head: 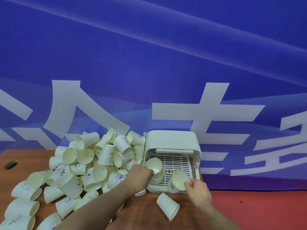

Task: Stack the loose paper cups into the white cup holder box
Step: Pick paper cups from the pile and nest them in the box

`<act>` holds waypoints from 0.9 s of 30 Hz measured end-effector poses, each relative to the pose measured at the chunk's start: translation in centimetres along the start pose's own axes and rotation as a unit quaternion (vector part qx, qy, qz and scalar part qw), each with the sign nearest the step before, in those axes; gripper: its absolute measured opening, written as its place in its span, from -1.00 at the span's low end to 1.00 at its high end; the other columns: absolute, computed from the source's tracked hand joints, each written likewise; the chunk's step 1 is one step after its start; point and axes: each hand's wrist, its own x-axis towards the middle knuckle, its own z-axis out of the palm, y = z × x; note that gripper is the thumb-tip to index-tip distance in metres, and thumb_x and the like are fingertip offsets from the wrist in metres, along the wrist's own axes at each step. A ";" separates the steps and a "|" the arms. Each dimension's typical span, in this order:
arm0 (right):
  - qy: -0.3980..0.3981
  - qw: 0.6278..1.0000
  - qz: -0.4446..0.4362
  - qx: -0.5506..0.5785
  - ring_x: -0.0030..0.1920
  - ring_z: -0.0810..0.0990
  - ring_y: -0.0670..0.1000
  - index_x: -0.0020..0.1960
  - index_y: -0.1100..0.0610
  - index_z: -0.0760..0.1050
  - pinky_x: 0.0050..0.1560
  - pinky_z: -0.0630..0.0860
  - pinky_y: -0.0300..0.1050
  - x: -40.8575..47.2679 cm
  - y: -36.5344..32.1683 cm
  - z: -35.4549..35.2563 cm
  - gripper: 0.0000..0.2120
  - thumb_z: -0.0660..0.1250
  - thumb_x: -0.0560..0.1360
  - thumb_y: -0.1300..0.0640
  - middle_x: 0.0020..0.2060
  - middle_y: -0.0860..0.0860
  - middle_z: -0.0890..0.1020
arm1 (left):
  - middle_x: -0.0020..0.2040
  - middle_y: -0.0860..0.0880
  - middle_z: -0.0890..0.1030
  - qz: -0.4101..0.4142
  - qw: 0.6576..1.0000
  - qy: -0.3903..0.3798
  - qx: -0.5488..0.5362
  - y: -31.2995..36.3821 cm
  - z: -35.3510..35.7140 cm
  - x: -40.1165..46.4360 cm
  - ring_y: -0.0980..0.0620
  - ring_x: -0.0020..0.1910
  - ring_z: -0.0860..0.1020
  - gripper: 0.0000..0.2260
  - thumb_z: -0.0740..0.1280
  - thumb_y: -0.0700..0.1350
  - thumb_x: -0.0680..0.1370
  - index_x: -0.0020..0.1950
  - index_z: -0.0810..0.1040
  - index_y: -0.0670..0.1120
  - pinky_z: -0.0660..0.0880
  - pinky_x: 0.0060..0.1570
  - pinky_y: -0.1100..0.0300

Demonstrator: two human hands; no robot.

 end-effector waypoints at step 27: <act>0.036 0.994 -0.066 0.085 -0.47 0.27 -0.05 -0.42 0.06 0.23 -0.40 0.23 -0.12 1.0 -5.3 -2.1 -0.69 0.25 0.42 0.03 -0.53 -0.06 0.30 | 0.00 -0.16 0.64 -0.044 0.998 -0.008 -0.053 -2.3 -0.5 -2.0 -0.20 -0.02 0.60 -0.70 0.10 -0.01 0.60 0.16 0.56 -0.06 0.36 -0.19 0.08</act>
